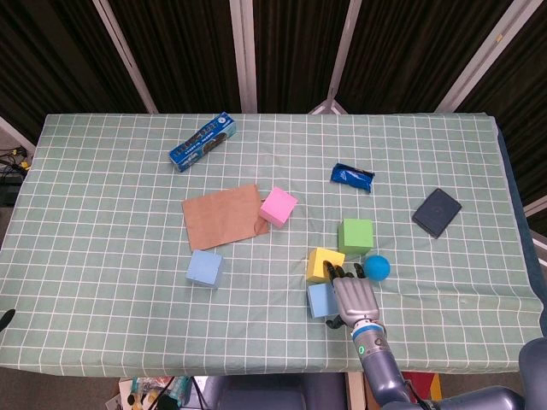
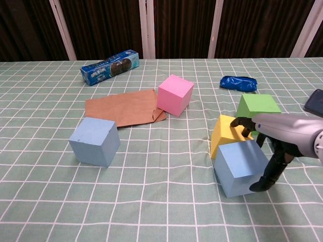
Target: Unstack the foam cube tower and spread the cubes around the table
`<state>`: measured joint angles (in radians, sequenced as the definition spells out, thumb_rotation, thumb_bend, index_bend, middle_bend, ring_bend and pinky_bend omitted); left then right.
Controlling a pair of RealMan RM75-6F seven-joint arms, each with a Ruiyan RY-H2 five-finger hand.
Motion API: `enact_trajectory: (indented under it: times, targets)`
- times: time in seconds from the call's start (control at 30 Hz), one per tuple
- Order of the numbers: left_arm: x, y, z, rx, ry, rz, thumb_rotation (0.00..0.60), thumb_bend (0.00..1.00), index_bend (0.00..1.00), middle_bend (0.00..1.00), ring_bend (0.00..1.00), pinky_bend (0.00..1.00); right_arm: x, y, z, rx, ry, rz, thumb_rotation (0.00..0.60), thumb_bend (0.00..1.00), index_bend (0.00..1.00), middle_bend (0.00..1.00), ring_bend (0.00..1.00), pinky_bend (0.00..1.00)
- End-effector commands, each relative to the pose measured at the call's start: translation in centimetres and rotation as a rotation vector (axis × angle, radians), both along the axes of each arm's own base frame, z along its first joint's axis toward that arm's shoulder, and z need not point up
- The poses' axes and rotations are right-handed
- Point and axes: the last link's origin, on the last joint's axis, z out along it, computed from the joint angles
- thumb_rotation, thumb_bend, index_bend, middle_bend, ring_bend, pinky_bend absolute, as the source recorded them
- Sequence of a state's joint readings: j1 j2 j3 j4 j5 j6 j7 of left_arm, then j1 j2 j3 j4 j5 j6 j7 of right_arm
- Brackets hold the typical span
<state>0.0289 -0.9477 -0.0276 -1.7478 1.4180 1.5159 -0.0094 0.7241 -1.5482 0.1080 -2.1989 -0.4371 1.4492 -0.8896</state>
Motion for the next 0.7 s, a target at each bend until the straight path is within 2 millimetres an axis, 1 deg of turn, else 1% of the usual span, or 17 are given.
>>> enact_trajectory:
  times: [0.03,0.13,0.23,0.53,0.7]
  targets:
    - [0.0,0.0,0.0,-0.001,0.000,0.000,0.600,0.30,0.12,0.00,0.00,0.02,0.9,0.0,0.2,-0.028,-0.053,0.010,0.600,0.13,0.00,0.45,0.27,0.00]
    - [0.0,0.0,0.0,0.001,-0.002,-0.002,0.600,0.31,0.12,0.00,0.00,0.02,1.7,0.0,0.3,-0.045,-0.095,0.018,0.600,0.13,0.00,0.45,0.27,0.00]
    - [0.0,0.0,0.1,0.002,-0.004,-0.002,0.600,0.30,0.12,0.00,0.00,0.02,1.8,0.3,0.3,-0.027,-0.096,0.019,0.600,0.13,0.00,0.45,0.28,0.00]
    - [0.0,0.1,0.1,0.001,-0.004,-0.005,0.600,0.30,0.12,0.00,0.00,0.02,1.5,0.5,-0.2,-0.026,-0.081,0.023,0.600,0.13,0.00,0.47,0.29,0.00]
    - [-0.1,0.1,0.2,0.008,-0.005,-0.003,0.600,0.30,0.12,0.00,0.00,0.02,0.6,0.0,-0.5,-0.071,-0.042,0.032,0.600,0.13,0.00,0.47,0.29,0.00]
